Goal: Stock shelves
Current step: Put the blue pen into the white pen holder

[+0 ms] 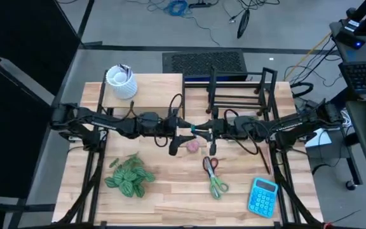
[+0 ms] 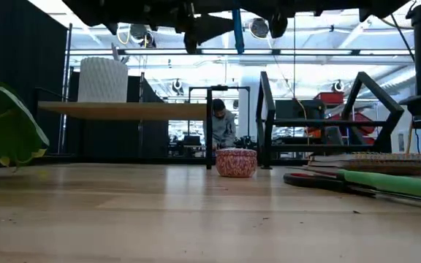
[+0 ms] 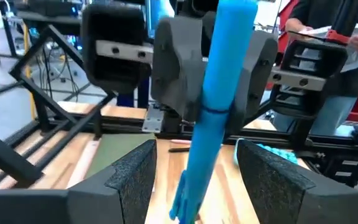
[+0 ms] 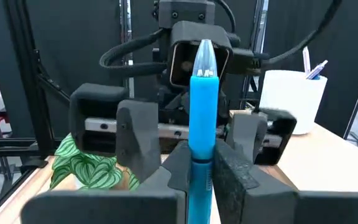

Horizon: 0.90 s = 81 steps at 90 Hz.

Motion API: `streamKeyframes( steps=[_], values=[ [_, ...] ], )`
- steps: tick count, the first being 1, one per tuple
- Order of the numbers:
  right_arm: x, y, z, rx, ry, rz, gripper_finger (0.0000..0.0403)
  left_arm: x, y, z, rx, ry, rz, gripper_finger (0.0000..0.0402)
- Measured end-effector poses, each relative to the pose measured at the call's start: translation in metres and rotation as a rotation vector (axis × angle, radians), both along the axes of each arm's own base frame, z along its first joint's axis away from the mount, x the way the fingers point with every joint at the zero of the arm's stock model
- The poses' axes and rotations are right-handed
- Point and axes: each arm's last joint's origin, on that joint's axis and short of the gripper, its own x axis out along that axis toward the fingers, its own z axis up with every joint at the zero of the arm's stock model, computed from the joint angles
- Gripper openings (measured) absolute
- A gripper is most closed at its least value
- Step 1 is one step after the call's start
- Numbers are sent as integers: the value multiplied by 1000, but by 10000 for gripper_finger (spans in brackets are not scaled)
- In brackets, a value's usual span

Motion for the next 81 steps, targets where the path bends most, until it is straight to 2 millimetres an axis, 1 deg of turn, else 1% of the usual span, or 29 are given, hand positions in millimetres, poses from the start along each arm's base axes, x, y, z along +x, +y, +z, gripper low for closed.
streamKeyframes(
  steps=[6, 11, 21, 26, 29, 44, 55, 63, 68, 81],
  values=[
    [0, 0, 0, 0, 3, 0, 22, 3, 0, 2, 2, -13, 1, 187],
    [0, 0, 0, 8, -1, -1, 22, 4, 0, 4, 6, -18, 1, 162],
    [0, 0, 0, 25, -2, 0, 24, 5, 1, 5, 25, -20, 11, 88],
    [0, 0, 0, 28, -2, -5, 36, 5, 1, 5, 38, -22, 12, 46],
    [0, 0, 0, 30, -3, -3, 46, 5, 1, 5, 44, -22, 15, 30],
    [-1, 0, 0, 58, -5, 0, 111, 6, 2, 5, 38, -12, 44, 30],
    [-9, 1, 6, 54, 17, 5, 162, 2, 3, 6, 50, 23, 90, 30],
    [-22, 1, 16, 51, 27, 19, 191, -7, 5, 16, 69, 34, 160, 30],
    [-32, 0, 22, 48, 46, 17, 205, -16, 7, 24, 80, 48, 222, 30],
    [-59, -4, 33, 77, 97, 5, 220, -45, 14, 52, 169, 56, 454, 30]
  ],
)
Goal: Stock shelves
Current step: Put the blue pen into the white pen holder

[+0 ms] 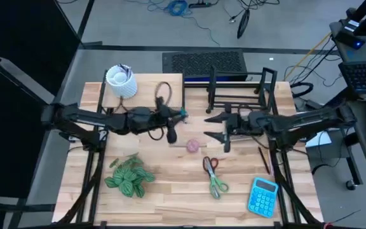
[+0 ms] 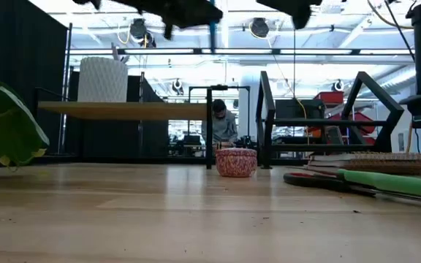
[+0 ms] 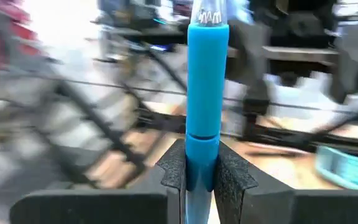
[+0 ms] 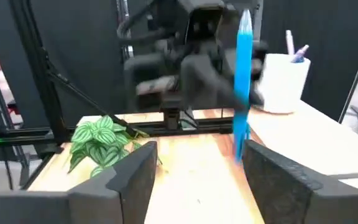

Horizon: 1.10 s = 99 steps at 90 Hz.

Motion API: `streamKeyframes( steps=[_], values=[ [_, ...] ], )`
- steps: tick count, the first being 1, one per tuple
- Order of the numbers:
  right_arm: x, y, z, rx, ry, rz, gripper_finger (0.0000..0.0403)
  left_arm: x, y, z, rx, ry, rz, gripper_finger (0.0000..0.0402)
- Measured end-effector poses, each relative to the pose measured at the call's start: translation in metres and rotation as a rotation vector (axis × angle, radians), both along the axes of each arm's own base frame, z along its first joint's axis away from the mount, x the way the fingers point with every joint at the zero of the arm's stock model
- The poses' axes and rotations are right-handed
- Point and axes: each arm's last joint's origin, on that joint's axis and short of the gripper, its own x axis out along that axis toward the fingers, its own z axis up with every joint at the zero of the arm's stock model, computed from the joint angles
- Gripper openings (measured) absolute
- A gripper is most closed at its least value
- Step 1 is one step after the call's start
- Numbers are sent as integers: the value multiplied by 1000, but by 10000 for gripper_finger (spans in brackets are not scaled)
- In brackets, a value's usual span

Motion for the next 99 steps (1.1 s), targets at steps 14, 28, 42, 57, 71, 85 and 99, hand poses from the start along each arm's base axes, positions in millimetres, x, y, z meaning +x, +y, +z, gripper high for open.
streamKeyframes(
  steps=[14, 28, 42, 57, 71, 85, 99],
  values=[
    [-14, -2, -3, 21, 95, -23, 215, -38, 6, 35, 106, -53, 254, 30],
    [-11, -3, -17, 17, 210, -67, 211, -80, 11, 62, 157, -86, 490, 30],
    [1, -2, -30, 8, 272, -71, 210, -114, 16, 74, 150, -77, 669, 30],
    [19, 0, -45, 4, 306, -70, 210, -137, 25, 73, 110, -57, 790, 30],
    [31, 2, -59, 39, 339, -80, 210, -152, 34, 59, 18, -30, 856, 30],
    [36, 2, -68, 65, 370, -89, 210, -156, 43, 43, -33, 9, 906, 30],
    [39, 3, -67, 73, 344, -89, 210, -155, 54, 36, -32, 22, 951, 30]
  ],
)
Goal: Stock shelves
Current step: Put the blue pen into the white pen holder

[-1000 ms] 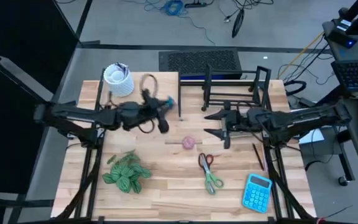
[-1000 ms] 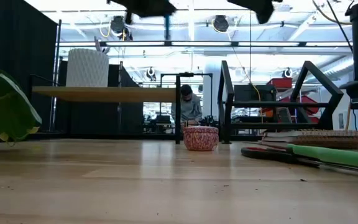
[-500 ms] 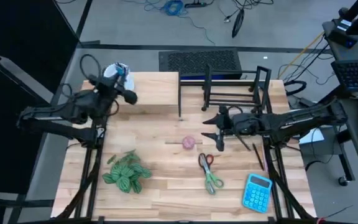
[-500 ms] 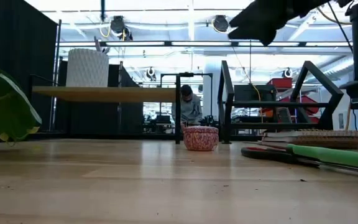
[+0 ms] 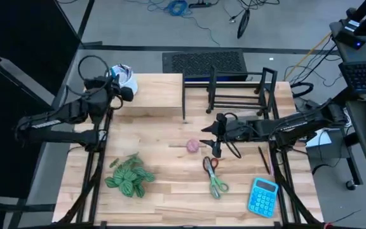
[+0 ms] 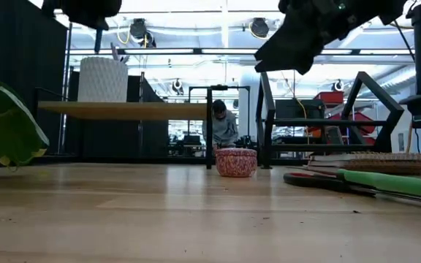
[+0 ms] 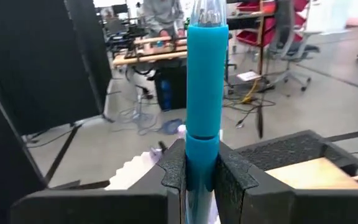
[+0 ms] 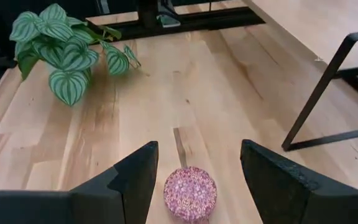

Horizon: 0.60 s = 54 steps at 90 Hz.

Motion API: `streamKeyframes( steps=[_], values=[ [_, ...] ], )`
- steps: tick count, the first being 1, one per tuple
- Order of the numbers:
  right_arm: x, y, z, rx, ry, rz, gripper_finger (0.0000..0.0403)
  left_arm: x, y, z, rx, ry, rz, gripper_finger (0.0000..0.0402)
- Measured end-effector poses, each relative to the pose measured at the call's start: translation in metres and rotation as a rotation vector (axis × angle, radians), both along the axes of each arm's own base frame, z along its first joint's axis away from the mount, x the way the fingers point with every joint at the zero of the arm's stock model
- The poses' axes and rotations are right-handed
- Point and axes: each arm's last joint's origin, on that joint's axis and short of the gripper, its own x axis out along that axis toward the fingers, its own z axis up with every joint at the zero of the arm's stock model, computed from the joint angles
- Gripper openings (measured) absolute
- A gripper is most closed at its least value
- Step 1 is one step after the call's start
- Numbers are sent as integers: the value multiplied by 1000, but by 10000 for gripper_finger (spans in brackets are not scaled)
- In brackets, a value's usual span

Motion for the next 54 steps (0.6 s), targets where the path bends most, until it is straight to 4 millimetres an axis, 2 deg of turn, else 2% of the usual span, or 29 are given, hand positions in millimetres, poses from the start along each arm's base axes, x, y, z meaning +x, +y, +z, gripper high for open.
streamKeyframes(
  steps=[20, 54],
  values=[
    [1, 0, 2, 20, -22, -3, 210, 1, 13, -2, 23, -37, -19, 30],
    [1, 0, 2, 28, -23, -6, 210, 18, 30, -35, -60, -15, -64, 34]
  ],
)
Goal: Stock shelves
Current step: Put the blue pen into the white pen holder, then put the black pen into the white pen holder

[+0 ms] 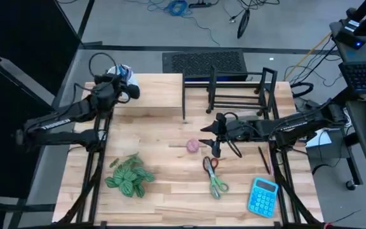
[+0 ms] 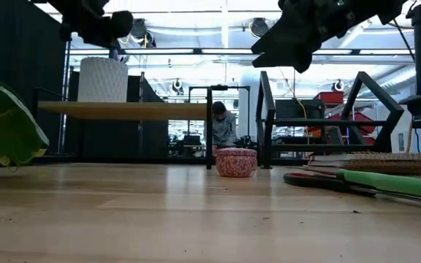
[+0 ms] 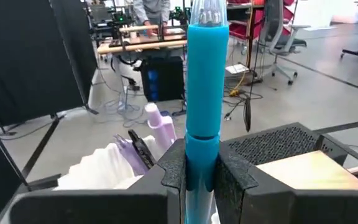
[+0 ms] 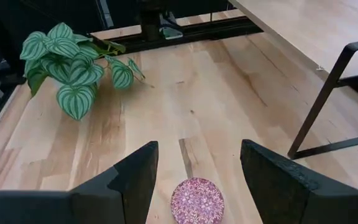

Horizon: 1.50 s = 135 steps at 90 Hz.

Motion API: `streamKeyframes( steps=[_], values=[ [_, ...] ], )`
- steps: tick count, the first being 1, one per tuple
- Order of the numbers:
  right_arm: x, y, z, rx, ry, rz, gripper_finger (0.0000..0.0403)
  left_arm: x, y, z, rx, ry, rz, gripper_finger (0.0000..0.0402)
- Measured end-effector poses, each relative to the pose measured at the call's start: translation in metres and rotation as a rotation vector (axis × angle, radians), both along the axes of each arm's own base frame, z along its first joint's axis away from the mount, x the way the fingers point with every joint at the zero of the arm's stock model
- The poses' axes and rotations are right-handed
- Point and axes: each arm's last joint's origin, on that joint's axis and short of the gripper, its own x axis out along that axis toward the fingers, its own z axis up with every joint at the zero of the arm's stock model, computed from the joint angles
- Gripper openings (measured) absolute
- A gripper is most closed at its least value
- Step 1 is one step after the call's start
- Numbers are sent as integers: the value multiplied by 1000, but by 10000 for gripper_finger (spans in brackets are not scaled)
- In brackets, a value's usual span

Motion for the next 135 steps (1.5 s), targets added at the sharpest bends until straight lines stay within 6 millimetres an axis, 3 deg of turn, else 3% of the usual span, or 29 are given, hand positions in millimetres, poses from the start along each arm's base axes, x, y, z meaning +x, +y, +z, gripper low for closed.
streamKeyframes(
  steps=[41, 64, 87, 99, 110, 135],
  values=[
    [-1, 0, -1, 15, 14, -6, 210, 3, 0, -4, -16, 54, -58, 74],
    [-4, 0, -2, 15, 43, 8, 210, -3, -6, 19, 30, 50, -190, 145],
    [-35, 4, -8, 147, 292, 57, 210, -5, -22, 53, 88, -56, -472, 183],
    [-57, 12, -20, 237, 508, -9, 210, 2, -31, 52, 55, -80, -689, 185],
    [-77, 20, -30, 324, 709, -136, 210, 14, -35, 47, -12, -109, -777, 185],
    [-115, 21, -38, 483, 967, -634, 210, 44, -41, 28, -107, -42, -849, 185]
  ],
)
